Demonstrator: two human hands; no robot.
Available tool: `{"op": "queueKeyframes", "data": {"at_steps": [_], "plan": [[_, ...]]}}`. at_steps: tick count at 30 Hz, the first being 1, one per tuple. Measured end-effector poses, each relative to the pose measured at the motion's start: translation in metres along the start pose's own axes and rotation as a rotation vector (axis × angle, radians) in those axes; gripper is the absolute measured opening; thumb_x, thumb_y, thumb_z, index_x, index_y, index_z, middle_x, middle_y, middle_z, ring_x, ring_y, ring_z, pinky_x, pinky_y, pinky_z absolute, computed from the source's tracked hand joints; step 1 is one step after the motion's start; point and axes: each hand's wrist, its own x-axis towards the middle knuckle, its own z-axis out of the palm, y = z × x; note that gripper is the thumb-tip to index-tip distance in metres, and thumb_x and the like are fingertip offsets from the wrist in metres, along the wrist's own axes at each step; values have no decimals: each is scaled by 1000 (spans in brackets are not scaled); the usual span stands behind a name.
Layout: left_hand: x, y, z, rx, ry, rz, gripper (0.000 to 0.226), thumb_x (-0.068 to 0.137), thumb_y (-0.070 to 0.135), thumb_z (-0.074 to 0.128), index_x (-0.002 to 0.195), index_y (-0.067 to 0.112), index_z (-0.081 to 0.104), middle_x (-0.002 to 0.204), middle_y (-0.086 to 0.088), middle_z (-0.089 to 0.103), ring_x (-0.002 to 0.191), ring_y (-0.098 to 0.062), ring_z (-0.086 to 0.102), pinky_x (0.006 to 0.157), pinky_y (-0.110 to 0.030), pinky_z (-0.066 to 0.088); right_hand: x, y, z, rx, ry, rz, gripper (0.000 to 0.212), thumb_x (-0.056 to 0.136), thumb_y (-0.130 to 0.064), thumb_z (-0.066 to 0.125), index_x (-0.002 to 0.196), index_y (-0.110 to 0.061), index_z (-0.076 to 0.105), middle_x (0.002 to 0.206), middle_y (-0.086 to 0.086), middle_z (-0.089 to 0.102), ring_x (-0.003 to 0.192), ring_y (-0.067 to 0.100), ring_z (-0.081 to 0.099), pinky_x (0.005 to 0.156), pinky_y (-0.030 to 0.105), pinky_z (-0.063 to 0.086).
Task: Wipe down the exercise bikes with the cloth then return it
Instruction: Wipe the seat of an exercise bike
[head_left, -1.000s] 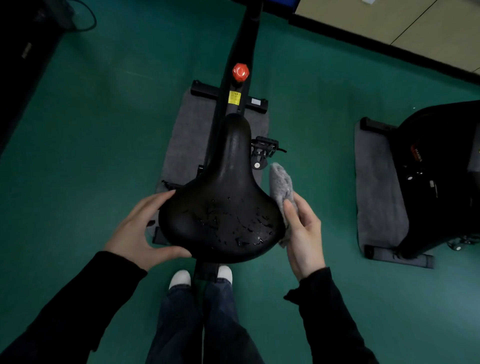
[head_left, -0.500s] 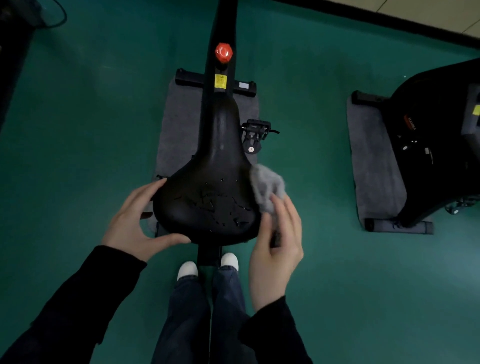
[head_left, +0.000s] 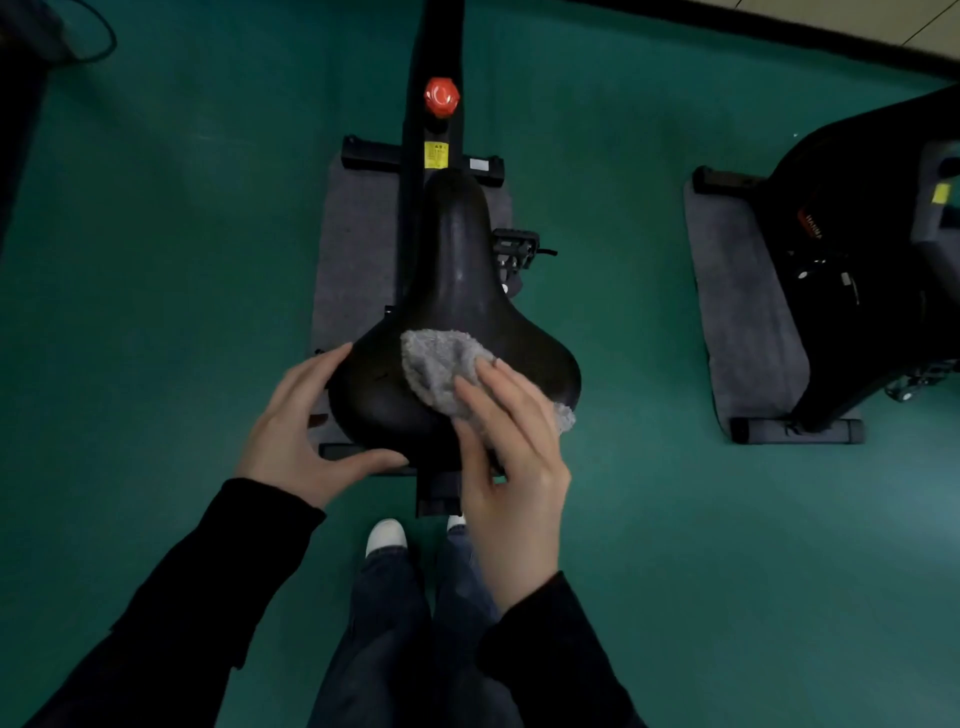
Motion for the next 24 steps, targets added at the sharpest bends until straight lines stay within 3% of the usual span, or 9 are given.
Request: {"op": "queueKeyframes", "data": {"at_steps": [3,7,13,16,19,24], "plan": [[0,0,0,6,0,3,103,46,56,83,137,30,41,128,13,42,118,-2,42,96,-40,46,16,17,-8,-28,131,147,25,87,2,64,111,-3,70,121,9,63,117,23,57,102,43,46],[-1,-1,-1,9,-4,7,102,49,57,77,139,26,41,129,14,41,117,3,39,97,-34,43,26,24,-9,314,447,576,27,93,-2,58,117,-10,64,126,8,62,122,17,55,106,44,43],[-2,2,-2,-31,-5,3,102,48,61,72,139,27,40,130,14,40,118,2,39,99,-36,43,-20,-17,25,379,654,664,31,94,-18,58,119,-35,62,140,-5,52,132,3,44,108,27,39],[-1,0,-2,-22,-3,10,100,49,59,73,139,29,39,129,16,39,118,2,39,98,-36,43,-4,-2,17,520,713,758,28,97,-13,54,123,-24,59,132,1,59,124,12,55,106,38,44],[-1,-2,-2,-5,5,33,100,50,56,74,139,28,40,128,16,39,117,3,39,96,-32,42,13,15,6,721,728,921,30,100,-13,50,129,-19,53,132,4,59,118,14,59,104,35,46],[-1,-5,-1,-15,6,43,99,51,57,74,139,26,40,129,14,40,119,-1,41,95,-33,44,-4,-2,22,788,776,960,29,100,-16,49,127,-25,52,136,4,56,121,15,58,103,35,47]]}}
